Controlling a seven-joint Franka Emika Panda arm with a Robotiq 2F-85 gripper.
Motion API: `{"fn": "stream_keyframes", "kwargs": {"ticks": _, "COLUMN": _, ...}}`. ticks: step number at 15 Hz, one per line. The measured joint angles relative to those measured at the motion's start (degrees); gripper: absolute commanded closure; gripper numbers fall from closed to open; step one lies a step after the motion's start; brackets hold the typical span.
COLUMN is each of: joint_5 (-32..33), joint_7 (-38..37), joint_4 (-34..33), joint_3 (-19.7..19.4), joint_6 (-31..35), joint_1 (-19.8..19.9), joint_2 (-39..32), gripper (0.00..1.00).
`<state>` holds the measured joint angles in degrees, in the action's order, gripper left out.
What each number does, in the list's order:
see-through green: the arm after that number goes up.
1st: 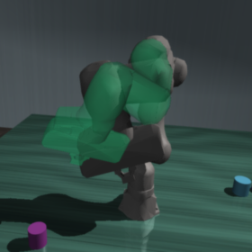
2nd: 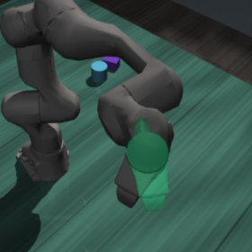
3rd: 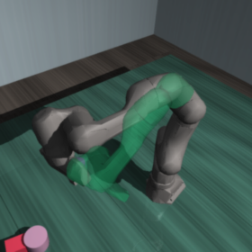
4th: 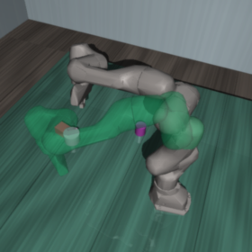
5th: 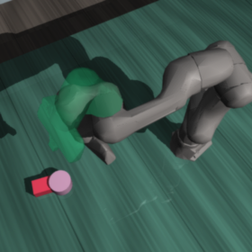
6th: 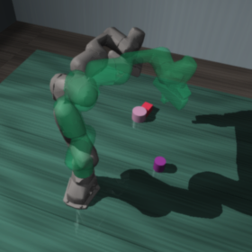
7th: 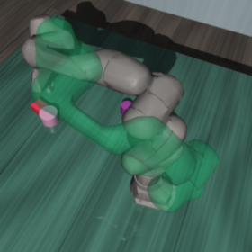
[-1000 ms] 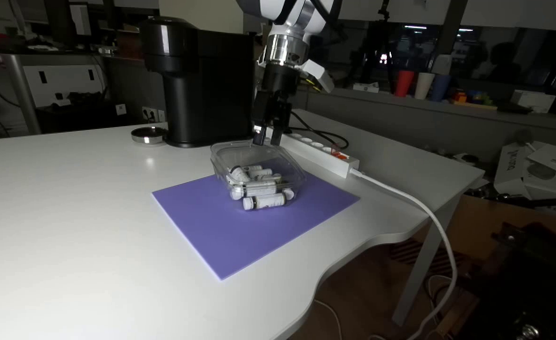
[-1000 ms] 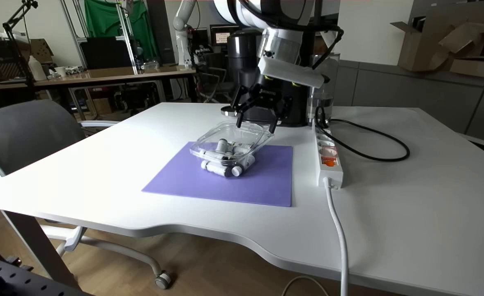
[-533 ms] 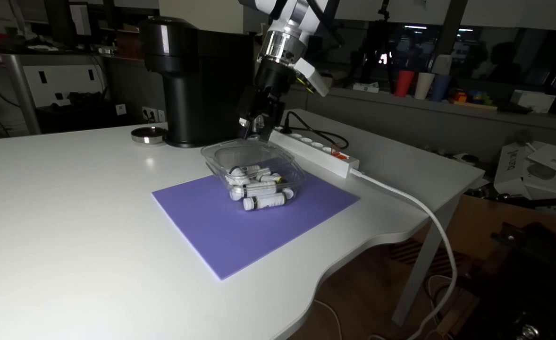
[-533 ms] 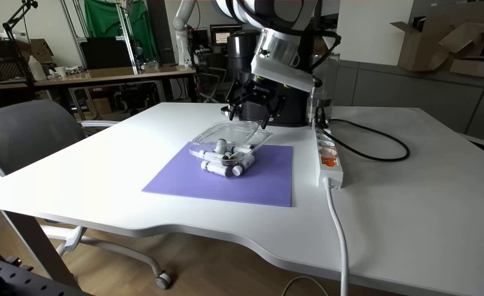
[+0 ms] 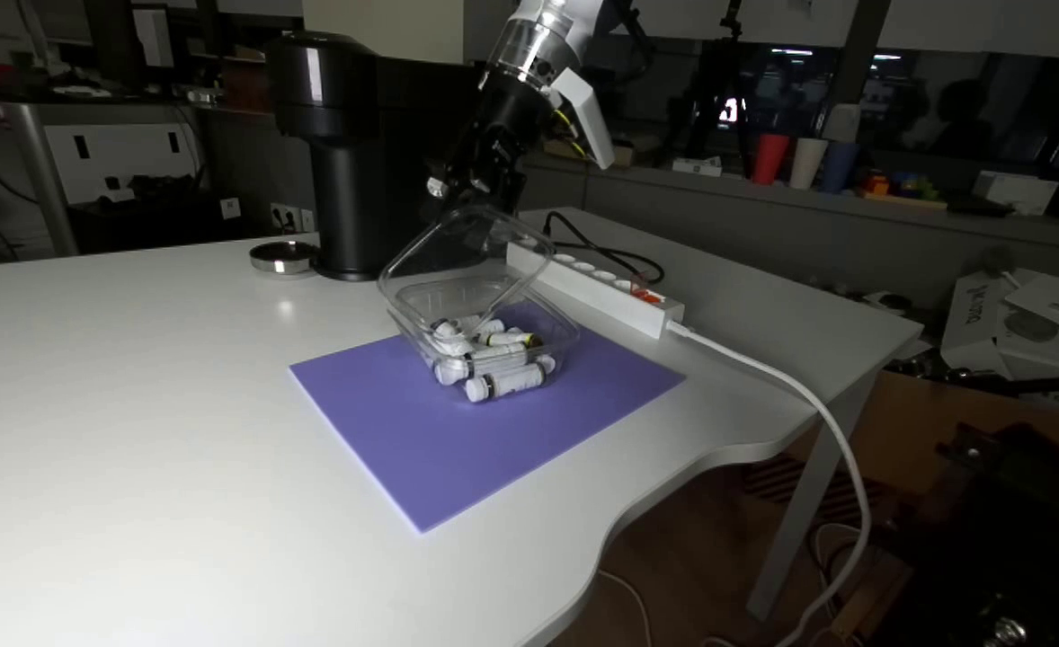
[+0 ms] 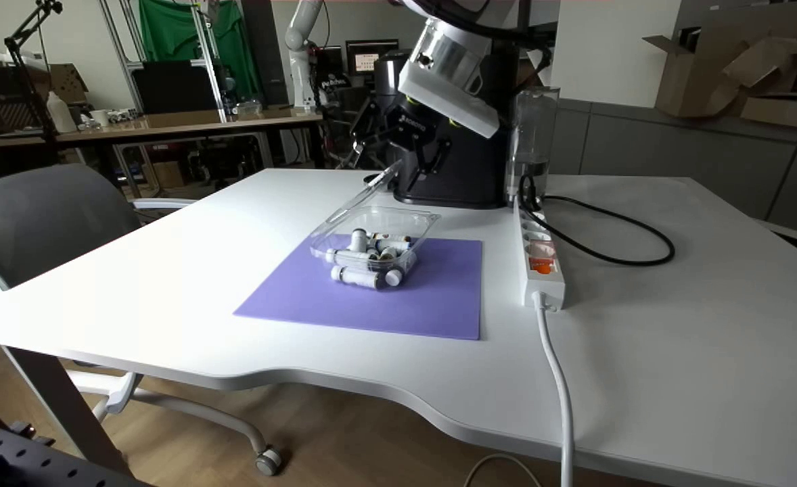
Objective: Open colourless box
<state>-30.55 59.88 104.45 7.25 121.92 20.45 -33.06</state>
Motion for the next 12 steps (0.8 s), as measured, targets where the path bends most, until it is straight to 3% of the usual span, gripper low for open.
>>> {"fn": "stream_keyframes", "kwargs": {"ticks": 7, "joint_5": -2.1, "joint_7": 3.0, "joint_4": 0.1, "joint_3": -0.2, "joint_6": -10.2, "joint_1": -1.2, "joint_2": 3.0, "gripper": 0.0}}
{"fn": "stream_keyframes", "kwargs": {"ticks": 12, "joint_5": -2.1, "joint_7": 3.4, "joint_4": 0.1, "joint_3": -0.3, "joint_6": -13.0, "joint_1": -4.4, "joint_2": 3.2, "gripper": 0.0}}
